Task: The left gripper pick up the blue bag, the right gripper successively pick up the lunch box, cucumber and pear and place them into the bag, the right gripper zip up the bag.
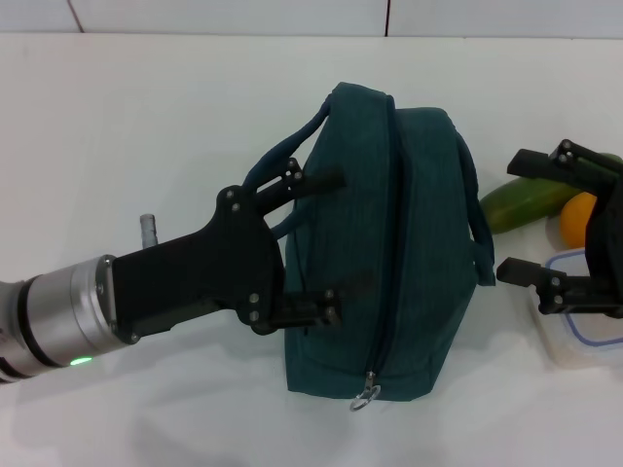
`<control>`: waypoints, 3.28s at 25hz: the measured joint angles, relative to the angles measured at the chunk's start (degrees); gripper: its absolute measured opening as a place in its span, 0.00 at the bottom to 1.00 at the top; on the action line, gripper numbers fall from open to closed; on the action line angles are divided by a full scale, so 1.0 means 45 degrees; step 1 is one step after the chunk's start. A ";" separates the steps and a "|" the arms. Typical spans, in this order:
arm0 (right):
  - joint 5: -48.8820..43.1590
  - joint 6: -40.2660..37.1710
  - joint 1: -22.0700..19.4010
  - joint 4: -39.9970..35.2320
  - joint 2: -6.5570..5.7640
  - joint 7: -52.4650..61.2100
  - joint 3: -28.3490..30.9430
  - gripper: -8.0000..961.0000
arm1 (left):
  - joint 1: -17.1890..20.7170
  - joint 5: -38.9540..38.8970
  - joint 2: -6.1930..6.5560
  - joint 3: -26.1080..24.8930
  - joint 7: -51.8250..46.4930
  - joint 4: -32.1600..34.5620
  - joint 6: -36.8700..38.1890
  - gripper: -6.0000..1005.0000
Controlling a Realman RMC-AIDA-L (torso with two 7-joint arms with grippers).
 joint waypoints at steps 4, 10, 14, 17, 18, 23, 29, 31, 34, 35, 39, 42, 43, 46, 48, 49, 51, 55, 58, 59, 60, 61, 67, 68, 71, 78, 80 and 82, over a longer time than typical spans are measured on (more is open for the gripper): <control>-0.0041 0.0006 0.0004 -0.0004 0.0000 0.0016 0.0000 0.92 | 0.0000 0.0001 0.0001 0.0000 -0.0013 0.0000 0.0000 0.89; -0.0052 0.0011 0.0008 0.0022 0.0020 0.0029 -0.0056 0.92 | 0.0000 0.0001 0.0001 0.0013 -0.0013 0.0016 0.0000 0.89; 0.0032 0.0029 0.0008 0.0033 0.0020 0.0054 -0.0075 0.92 | 0.0000 -0.0093 0.0001 -0.0021 -0.0047 0.0048 -0.0017 0.89; 0.0043 0.0029 0.0016 0.0035 0.0020 0.0203 -0.0075 0.92 | -0.0037 -0.0735 0.0034 -0.0086 -0.1477 0.0652 -0.0412 0.88; 0.0044 0.0028 0.0019 0.0017 0.0020 0.0256 -0.0067 0.92 | -0.0030 -0.0880 0.0056 -0.0088 -0.2171 0.1036 -0.0753 0.87; 0.0054 0.0021 0.0029 -0.0066 0.0008 0.0416 -0.0041 0.92 | 0.0542 -0.0500 0.0109 -0.0087 -0.7283 0.4917 -0.3131 0.83; 0.0054 0.0023 0.0012 -0.0096 -0.0010 0.0421 0.0017 0.92 | 0.1051 0.1052 0.0062 0.0002 -1.1721 0.8724 -0.3771 0.81; 0.0054 0.0024 0.0000 -0.0113 -0.0014 0.0422 0.0022 0.92 | 0.1202 0.1104 0.0075 0.0030 -1.2759 0.9470 -0.3724 0.80; 0.0057 0.0025 0.0007 -0.0131 -0.0030 0.0422 0.0038 0.92 | 0.1771 0.1127 0.0068 0.0475 -1.4349 1.1162 -0.3715 0.80; 0.0061 0.0025 0.0012 -0.0142 -0.0030 0.0423 0.0038 0.92 | 0.1982 0.1146 0.0067 0.0710 -1.4802 1.1711 -0.3748 0.79; 0.0072 0.0002 0.0027 -0.0271 -0.0042 0.0422 0.0040 0.92 | 0.3071 0.1386 0.0022 0.1693 -1.5919 1.3512 -0.4524 0.79; 0.0074 -0.0031 0.0028 -0.0310 -0.0032 0.0423 0.0040 0.92 | 0.3906 0.1629 0.0018 0.2632 -1.6323 1.4388 -0.5666 0.79; 0.0074 -0.0030 0.0028 -0.0316 -0.0033 0.0422 0.0040 0.92 | 0.4041 0.1756 0.0021 0.2900 -1.6465 1.4520 -0.5964 0.79; 0.0075 -0.0023 0.0014 -0.0316 -0.0035 0.0423 0.0034 0.92 | 0.4222 0.2276 0.0025 0.3566 -1.6904 1.4748 -0.6846 0.79; 0.0074 -0.0015 0.0010 -0.0316 -0.0030 0.0421 0.0006 0.92 | 0.4206 0.2711 0.0025 0.4047 -1.7217 1.4783 -0.7490 0.79; 0.0074 -0.0010 0.0005 -0.0316 -0.0024 0.0415 -0.0005 0.92 | 0.4166 0.2973 0.0025 0.4284 -1.7416 1.4788 -0.7806 0.79; 0.0074 -0.0001 -0.0029 -0.0316 -0.0020 0.0372 -0.0023 0.92 | 0.4061 0.3399 0.0023 0.4610 -1.7787 1.4811 -0.8155 0.79; 0.0058 -0.0005 -0.0070 -0.0264 -0.0019 0.0320 0.0003 0.92 | 0.3851 0.3844 0.0021 0.4870 -1.8392 1.4891 -0.8354 0.79; 0.0046 -0.0046 -0.0085 -0.0209 -0.0019 0.0290 0.0026 0.92 | 0.3710 0.4128 0.0023 0.5023 -1.8745 1.4892 -0.8485 0.78; 0.0045 -0.0057 -0.0095 -0.0194 -0.0019 0.0283 0.0030 0.92 | 0.3656 0.4236 0.0020 0.5046 -1.8849 1.4881 -0.8492 0.78; 0.0046 -0.0064 -0.0099 -0.0190 -0.0019 0.0278 0.0033 0.92 | 0.3576 0.4364 0.0016 0.5077 -1.8992 1.4840 -0.8494 0.77; 0.0045 -0.0071 -0.0107 -0.0186 -0.0019 0.0276 0.0034 0.92 | 0.3486 0.4428 0.0015 0.5078 -1.9103 1.4746 -0.8496 0.77; 0.0009 -0.0079 -0.0211 -0.0163 -0.0019 0.0236 0.0039 0.92 | 0.3002 0.4511 0.0065 0.5013 -1.9053 1.4046 -0.8474 0.75; 0.0008 -0.0073 -0.0245 -0.0162 -0.0019 0.0216 0.0039 0.92 | 0.2989 0.4506 0.0066 0.5001 -1.8936 1.4012 -0.8472 0.75; 0.0028 -0.0052 -0.0332 -0.0153 -0.0017 0.0127 0.0039 0.92 | 0.3046 0.4400 0.0039 0.4872 -1.8347 1.3898 -0.8498 0.74; 0.0069 -0.0037 -0.0443 -0.0020 -0.0004 0.0065 0.0039 0.92 | 0.2833 0.4095 0.0028 0.4460 -1.8127 1.3339 -0.8508 0.47; 0.0071 -0.0041 -0.0449 0.0036 -0.0001 0.0056 0.0039 0.91 | 0.2818 0.3920 0.0039 0.4350 -1.8058 1.3238 -0.8508 0.38; 0.0073 -0.0038 -0.0459 0.0094 0.0000 0.0053 0.0039 0.91 | 0.2830 0.3788 0.0043 0.4211 -1.7993 1.3197 -0.8515 0.28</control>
